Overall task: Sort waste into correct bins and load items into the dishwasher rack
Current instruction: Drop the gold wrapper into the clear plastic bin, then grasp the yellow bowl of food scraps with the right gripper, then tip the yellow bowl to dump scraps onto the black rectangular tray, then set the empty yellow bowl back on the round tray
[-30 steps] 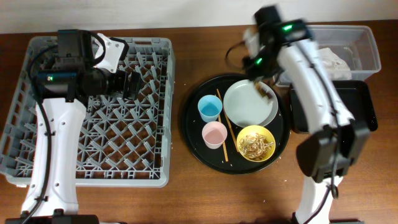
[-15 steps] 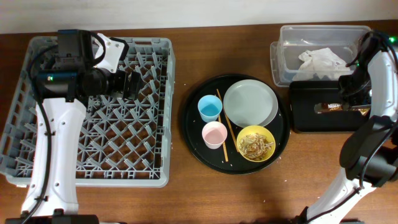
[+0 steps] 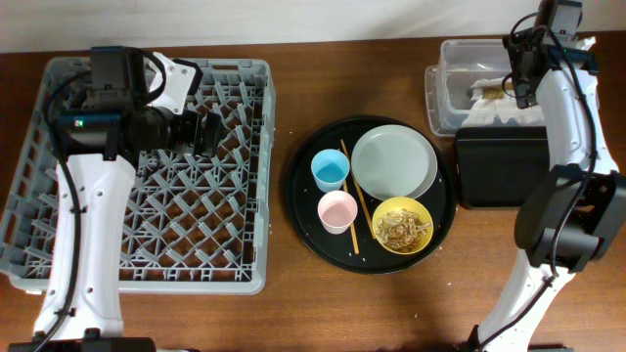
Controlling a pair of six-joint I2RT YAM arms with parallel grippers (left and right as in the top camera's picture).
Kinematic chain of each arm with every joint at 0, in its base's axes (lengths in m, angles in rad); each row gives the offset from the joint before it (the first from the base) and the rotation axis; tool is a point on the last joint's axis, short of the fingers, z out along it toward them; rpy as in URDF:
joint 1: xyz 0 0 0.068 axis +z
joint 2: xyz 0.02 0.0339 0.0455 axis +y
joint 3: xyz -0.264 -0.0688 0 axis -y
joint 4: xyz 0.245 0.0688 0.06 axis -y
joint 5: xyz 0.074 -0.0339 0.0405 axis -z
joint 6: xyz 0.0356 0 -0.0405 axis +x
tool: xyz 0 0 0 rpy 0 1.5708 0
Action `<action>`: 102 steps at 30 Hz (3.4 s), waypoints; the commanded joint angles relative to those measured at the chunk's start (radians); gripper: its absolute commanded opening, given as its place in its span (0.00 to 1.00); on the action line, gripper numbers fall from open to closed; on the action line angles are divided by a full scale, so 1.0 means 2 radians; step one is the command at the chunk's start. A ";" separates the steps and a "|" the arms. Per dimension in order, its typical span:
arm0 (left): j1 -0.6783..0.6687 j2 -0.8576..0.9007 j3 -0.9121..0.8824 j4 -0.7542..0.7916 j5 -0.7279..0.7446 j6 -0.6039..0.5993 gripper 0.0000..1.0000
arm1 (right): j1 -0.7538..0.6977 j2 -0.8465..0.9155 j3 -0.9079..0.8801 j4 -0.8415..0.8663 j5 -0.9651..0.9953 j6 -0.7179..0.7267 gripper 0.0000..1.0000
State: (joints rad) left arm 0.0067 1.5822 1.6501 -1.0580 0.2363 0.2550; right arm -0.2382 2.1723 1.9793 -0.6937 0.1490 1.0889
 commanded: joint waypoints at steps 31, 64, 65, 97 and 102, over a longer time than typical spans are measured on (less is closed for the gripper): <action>-0.002 0.003 0.010 0.000 0.006 0.006 1.00 | 0.312 -0.102 -0.297 -0.229 -0.097 -0.222 0.04; -0.002 0.003 0.010 0.000 0.006 0.006 1.00 | -0.255 -0.190 -0.383 0.041 -0.745 -0.658 0.04; -0.002 0.003 0.010 0.000 0.006 0.006 1.00 | -0.259 -0.190 -0.383 0.042 -0.766 -0.659 0.04; -0.002 0.003 0.010 0.000 0.005 0.006 1.00 | 0.150 -0.284 -0.383 -0.150 -0.316 -0.400 0.04; -0.002 0.003 0.010 0.000 0.006 0.006 1.00 | 0.259 -0.281 -0.411 -0.191 -0.170 -0.364 0.04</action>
State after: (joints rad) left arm 0.0067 1.5822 1.6535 -1.0584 0.2363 0.2550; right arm 0.2188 1.6184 1.1892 -1.1019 -0.2932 0.3206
